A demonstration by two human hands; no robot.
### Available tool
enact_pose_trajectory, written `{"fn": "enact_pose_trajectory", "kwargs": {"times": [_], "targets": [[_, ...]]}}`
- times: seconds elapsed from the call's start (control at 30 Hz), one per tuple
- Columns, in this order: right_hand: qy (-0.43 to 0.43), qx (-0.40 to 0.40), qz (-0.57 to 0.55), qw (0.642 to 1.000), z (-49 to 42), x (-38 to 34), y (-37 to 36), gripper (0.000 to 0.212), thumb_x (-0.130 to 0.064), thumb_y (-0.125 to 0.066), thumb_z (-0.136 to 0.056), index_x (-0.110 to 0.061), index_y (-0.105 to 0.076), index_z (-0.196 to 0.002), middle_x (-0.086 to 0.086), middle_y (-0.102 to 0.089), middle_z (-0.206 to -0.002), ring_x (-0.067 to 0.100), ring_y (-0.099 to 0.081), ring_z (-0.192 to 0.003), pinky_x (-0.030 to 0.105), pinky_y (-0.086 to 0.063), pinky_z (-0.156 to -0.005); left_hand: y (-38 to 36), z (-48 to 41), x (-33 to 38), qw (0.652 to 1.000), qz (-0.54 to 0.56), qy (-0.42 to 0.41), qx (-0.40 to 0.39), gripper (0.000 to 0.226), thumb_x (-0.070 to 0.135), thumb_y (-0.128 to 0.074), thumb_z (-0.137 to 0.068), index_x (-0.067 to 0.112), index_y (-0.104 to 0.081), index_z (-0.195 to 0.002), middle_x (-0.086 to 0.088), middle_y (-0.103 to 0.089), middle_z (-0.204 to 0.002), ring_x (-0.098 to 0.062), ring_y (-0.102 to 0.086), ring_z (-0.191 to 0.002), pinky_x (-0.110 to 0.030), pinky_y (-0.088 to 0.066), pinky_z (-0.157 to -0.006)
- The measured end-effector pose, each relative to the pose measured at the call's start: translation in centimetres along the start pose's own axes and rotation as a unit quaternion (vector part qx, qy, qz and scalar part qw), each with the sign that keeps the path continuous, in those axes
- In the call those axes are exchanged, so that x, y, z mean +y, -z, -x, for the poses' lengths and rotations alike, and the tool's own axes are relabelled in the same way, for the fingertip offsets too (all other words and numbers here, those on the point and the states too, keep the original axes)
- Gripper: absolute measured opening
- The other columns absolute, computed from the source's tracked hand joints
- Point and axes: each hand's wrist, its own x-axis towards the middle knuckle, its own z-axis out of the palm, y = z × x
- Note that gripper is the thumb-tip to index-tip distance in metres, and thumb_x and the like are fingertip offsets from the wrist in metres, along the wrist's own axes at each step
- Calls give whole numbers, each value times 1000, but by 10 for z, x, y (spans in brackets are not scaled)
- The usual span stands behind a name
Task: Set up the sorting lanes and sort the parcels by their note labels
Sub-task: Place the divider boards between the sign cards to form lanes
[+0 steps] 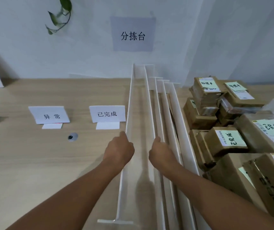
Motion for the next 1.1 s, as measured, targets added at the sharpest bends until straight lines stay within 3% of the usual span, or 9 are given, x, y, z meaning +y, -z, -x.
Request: {"fn": "enact_pose_trajectory", "kwargs": {"times": [0.23,0.43,0.5,0.6,0.67,0.77,0.9,1.1], "targets": [[29,15,-8,999,12,-31,22,35,-7,-44,-96,-3,-39,-131,16,-63,-112,33,-63,-99,38,-54,-78,80,12,-54,996,-19,-15,80,7,15,-45,-94,12,-39,-92,-8,-54,-77,-26,-48,-65,-37,-40,-60],[35,26,15,999,16,-56,0,28,-13,-46,-96,-5,-41,-122,17,-63,-110,37,-63,-100,35,-44,-73,108,21,-131,993,-43,10,106,9,19,-47,-95,12,-41,-94,-4,-48,-75,-35,-51,-76,-38,-40,-64],[35,29,28,999,18,-62,-9,21,-12,-47,-95,-7,-40,-114,16,-62,-102,37,-61,-93,37,-48,-74,108,21,-153,993,-45,22,105,9,19,-47,-95,12,-41,-95,-7,-52,-78,-34,-50,-73,-38,-41,-63],[30,28,40,998,20,-71,-28,16,-8,-44,-91,-11,-35,-103,10,-56,-86,35,-59,-83,46,-56,-78,102,15,-185,994,-46,40,90,20,19,-47,-96,7,-46,-112,-17,-63,-91,-35,-53,-75,-39,-44,-65],[29,32,60,997,19,-76,-40,19,-9,-45,-93,-7,-38,-111,13,-60,-91,36,-63,-86,47,-57,-78,98,10,-203,994,-49,48,79,32,19,-47,-96,4,-46,-125,-18,-64,-95,-36,-54,-79,-38,-43,-67],[16,24,81,996,13,-83,-59,32,-11,-46,-97,0,-39,-126,19,-64,-100,37,-65,-93,37,-52,-71,89,3,-228,996,-41,45,61,17,18,-46,-95,6,-44,-108,-17,-62,-92,-37,-55,-78,-40,-45,-66],[-2,18,79,997,11,-93,-80,20,-12,-47,-95,-7,-37,-112,20,-62,-102,39,-61,-91,36,-41,-68,76,-3,-247,998,-24,51,35,11,16,-46,-95,8,-41,-99,-13,-55,-85,-37,-55,-78,-39,-44,-66],[-19,7,79,997,8,-99,-102,16,-11,-48,-97,-9,-34,-106,17,-61,-99,37,-59,-88,36,-44,-68,56,-10,-266,997,-13,68,31,8,16,-45,-94,10,-39,-97,-5,-48,-77,-34,-51,-74,-38,-42,-66]]}}
